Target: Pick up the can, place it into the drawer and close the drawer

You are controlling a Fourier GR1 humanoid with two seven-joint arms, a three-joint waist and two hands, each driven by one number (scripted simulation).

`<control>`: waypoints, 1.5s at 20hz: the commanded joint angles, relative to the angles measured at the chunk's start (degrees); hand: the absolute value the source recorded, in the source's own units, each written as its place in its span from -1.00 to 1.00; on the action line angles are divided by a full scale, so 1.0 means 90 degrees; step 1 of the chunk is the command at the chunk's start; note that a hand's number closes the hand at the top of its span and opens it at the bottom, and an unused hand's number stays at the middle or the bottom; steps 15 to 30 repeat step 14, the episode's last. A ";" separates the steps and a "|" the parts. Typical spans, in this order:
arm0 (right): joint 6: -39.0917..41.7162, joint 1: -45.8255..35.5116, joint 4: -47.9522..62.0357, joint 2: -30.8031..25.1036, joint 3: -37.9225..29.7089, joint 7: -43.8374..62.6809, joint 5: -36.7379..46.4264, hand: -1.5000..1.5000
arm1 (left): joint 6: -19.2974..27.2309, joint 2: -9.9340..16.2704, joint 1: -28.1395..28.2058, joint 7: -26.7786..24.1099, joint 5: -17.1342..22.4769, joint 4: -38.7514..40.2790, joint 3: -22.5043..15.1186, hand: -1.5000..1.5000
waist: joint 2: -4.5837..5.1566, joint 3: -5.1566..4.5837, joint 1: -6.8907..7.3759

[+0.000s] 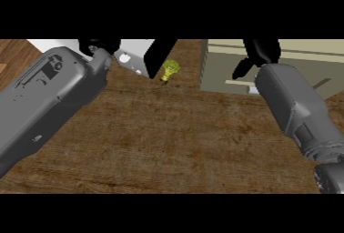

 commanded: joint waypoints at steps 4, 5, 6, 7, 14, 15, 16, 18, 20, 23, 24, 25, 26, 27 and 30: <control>0.0619 -0.0562 -0.0127 0.0315 -0.1286 -0.0884 -0.1468 -1.00 | -0.0068 0.0177 0.0132 0.0124 -0.0025 -0.0238 0.0018 -1.00 | -0.0060 -0.0033 0.0102; 0.0902 -0.0660 -0.0121 0.0342 -0.1517 -0.1092 -0.1733 -1.00 | -0.0030 0.0098 0.0148 0.0055 -0.0049 -0.0217 0.0019 -1.00 | -0.0053 -0.0029 0.0061; 0.0819 -0.0548 -0.0158 0.0366 -0.1750 -0.1208 -0.1969 -1.00 | 0.0012 0.0001 0.0337 -0.0016 -0.0074 -0.0224 -0.0060 -1.00 | -0.0030 -0.0026 0.0045; 0.0970 -0.0644 -0.0138 0.0494 -0.1900 -0.1224 -0.2135 -1.00 | 0.0001 0.0127 0.0178 0.0098 -0.0090 -0.0235 -0.0030 -1.00 | -0.0068 -0.0026 0.0048; 0.1481 -0.0449 -0.0107 0.0129 -0.2573 -0.2025 -0.2816 -1.00 | 0.0229 0.0105 0.0375 0.0245 -0.0122 -0.0671 -0.0036 -1.00 | -0.0069 -0.0044 0.0031; 0.1481 -0.0449 -0.0107 0.0129 -0.2573 -0.2025 -0.2816 -1.00 | 0.0229 0.0105 0.0375 0.0245 -0.0122 -0.0671 -0.0036 -1.00 | -0.0069 -0.0044 0.0031; 0.1481 -0.0449 -0.0107 0.0129 -0.2573 -0.2025 -0.2816 -1.00 | 0.0229 0.0105 0.0375 0.0245 -0.0122 -0.0671 -0.0036 -1.00 | -0.0069 -0.0044 0.0031; 0.1481 -0.0449 -0.0107 0.0129 -0.2573 -0.2025 -0.2816 -1.00 | 0.0229 0.0105 0.0375 0.0245 -0.0122 -0.0671 -0.0036 -1.00 | -0.0069 -0.0044 0.0031; 0.1481 -0.0449 -0.0107 0.0129 -0.2573 -0.2025 -0.2816 -1.00 | 0.0229 0.0105 0.0375 0.0245 -0.0122 -0.0671 -0.0036 -1.00 | -0.0069 -0.0044 0.0031; 0.1481 -0.0449 -0.0107 0.0129 -0.2573 -0.2025 -0.2816 -1.00 | 0.0229 0.0105 0.0375 0.0245 -0.0122 -0.0671 -0.0036 -1.00 | -0.0069 -0.0044 0.0031; 0.1481 -0.0449 -0.0107 0.0129 -0.2573 -0.2025 -0.2816 -1.00 | 0.0229 0.0105 0.0375 0.0245 -0.0122 -0.0671 -0.0036 -1.00 | -0.0069 -0.0044 0.0031; 0.1481 -0.0449 -0.0107 0.0129 -0.2573 -0.2025 -0.2816 -1.00 | 0.0229 0.0105 0.0375 0.0245 -0.0122 -0.0671 -0.0036 -1.00 | -0.0069 -0.0044 0.0031; 0.1481 -0.0449 -0.0107 0.0129 -0.2573 -0.2025 -0.2816 -1.00 | 0.0229 0.0105 0.0375 0.0245 -0.0122 -0.0671 -0.0036 -1.00 | -0.0069 -0.0044 0.0031; 0.1481 -0.0449 -0.0107 0.0129 -0.2573 -0.2025 -0.2816 -1.00 | 0.0229 0.0105 0.0375 0.0245 -0.0122 -0.0671 -0.0036 -1.00 | -0.0069 -0.0044 0.0031; 0.1481 -0.0449 -0.0107 0.0129 -0.2573 -0.2025 -0.2816 -1.00 | 0.0229 0.0105 0.0375 0.0245 -0.0122 -0.0671 -0.0036 -1.00 | -0.0069 -0.0044 0.0031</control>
